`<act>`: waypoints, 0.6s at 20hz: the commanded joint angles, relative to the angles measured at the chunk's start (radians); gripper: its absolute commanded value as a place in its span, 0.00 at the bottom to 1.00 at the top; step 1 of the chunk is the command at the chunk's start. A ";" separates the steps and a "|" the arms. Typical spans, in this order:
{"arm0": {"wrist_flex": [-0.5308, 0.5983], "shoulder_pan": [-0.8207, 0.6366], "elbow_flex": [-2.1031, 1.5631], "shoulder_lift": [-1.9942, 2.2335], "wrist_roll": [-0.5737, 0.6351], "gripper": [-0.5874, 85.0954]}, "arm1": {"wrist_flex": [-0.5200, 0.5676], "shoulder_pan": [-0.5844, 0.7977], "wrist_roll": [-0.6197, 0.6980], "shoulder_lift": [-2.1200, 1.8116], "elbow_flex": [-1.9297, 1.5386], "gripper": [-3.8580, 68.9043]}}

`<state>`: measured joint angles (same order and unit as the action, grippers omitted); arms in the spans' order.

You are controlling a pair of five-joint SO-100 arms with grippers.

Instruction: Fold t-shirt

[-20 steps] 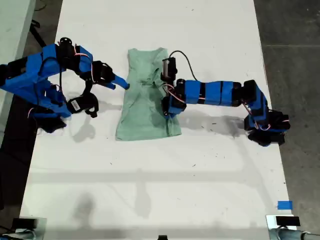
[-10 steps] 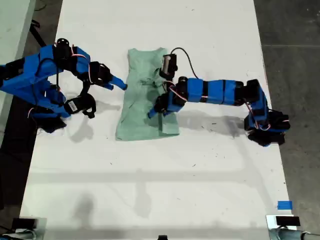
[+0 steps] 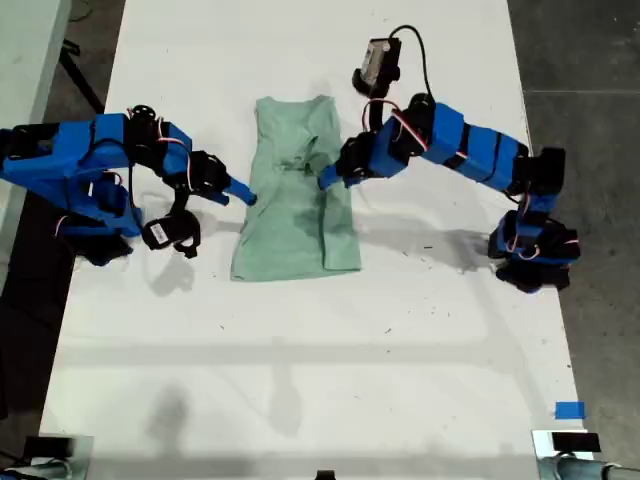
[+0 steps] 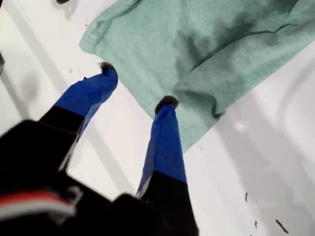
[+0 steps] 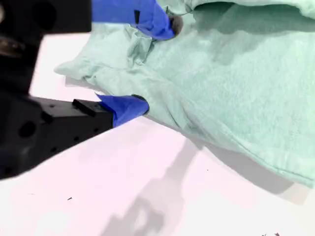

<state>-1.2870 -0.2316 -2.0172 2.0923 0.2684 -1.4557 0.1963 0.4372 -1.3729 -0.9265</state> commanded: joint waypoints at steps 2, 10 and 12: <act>0.035 0.041 -0.017 0.003 -0.041 0.30 | 0.011 0.000 0.020 -0.025 0.041 0.32; 0.192 0.127 -0.106 -0.138 -0.138 0.31 | -0.103 0.052 0.069 -0.143 -0.005 0.28; 0.224 0.133 -0.107 -0.206 -0.155 0.31 | -0.104 0.060 0.069 -0.187 -0.044 0.27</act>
<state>-1.1045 -0.1181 -2.1322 1.9144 0.1319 -1.5493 0.2393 0.4939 -1.4465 -0.9633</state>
